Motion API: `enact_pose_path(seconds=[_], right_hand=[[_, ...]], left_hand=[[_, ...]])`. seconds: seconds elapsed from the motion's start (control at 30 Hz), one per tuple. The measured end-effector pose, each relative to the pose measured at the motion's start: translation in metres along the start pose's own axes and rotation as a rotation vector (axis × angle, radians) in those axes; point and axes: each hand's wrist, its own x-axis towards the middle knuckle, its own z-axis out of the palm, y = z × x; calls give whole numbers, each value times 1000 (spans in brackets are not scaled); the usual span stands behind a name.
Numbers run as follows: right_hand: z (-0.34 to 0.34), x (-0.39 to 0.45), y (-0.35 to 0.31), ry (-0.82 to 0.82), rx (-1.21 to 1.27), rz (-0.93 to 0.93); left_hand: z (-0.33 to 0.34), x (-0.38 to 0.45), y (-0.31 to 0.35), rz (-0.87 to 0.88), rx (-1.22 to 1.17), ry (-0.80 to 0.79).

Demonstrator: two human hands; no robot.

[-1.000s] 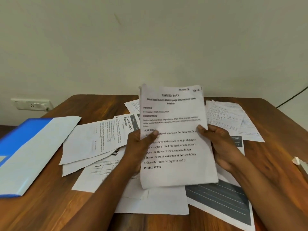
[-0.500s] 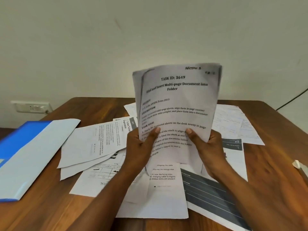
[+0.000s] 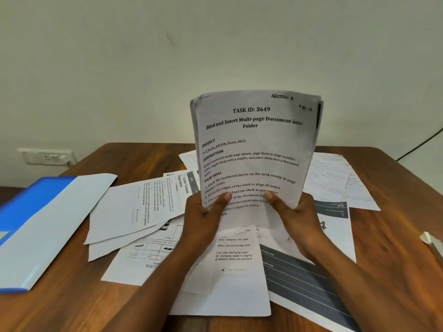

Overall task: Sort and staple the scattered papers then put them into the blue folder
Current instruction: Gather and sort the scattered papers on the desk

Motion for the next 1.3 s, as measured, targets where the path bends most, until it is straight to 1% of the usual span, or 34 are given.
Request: enact_pose_path(seconds=[0.13, 0.33, 0.47, 0.6, 0.73, 0.8, 1.0, 1.07, 1.13, 1.2, 1.3], right_hand=[[1, -1, 6, -35, 21, 42], [-4, 4, 6, -16, 117, 112], [-10, 5, -2, -36, 216, 154], [-20, 6, -11, -103, 290, 219], [-31, 10, -21, -113, 351, 236], [-41, 15, -23, -70, 384, 215], [-74, 28, -29, 15, 414, 186], [-86, 29, -36, -23, 394, 176], [-95, 26, -45, -110, 308, 205], [-105, 24, -51, -165, 225, 262], [-116, 22, -56, -235, 179, 394]], left_hand=[[-2, 1, -12, -3, 59, -52], [-5, 2, -15, -4, 118, -104], [-12, 5, -15, -72, 91, -156], [-21, 9, -5, -94, 73, -170], [-38, 14, -1, -160, 120, -281], [-42, 15, -1, -199, 163, -335], [-48, 12, 9, -330, 134, -511], [-54, 11, 14, -379, 159, -568], [-59, 12, 19, -414, 180, -610], [-66, 13, 24, -431, 196, -628], [-74, 12, 33, -465, 239, -666]])
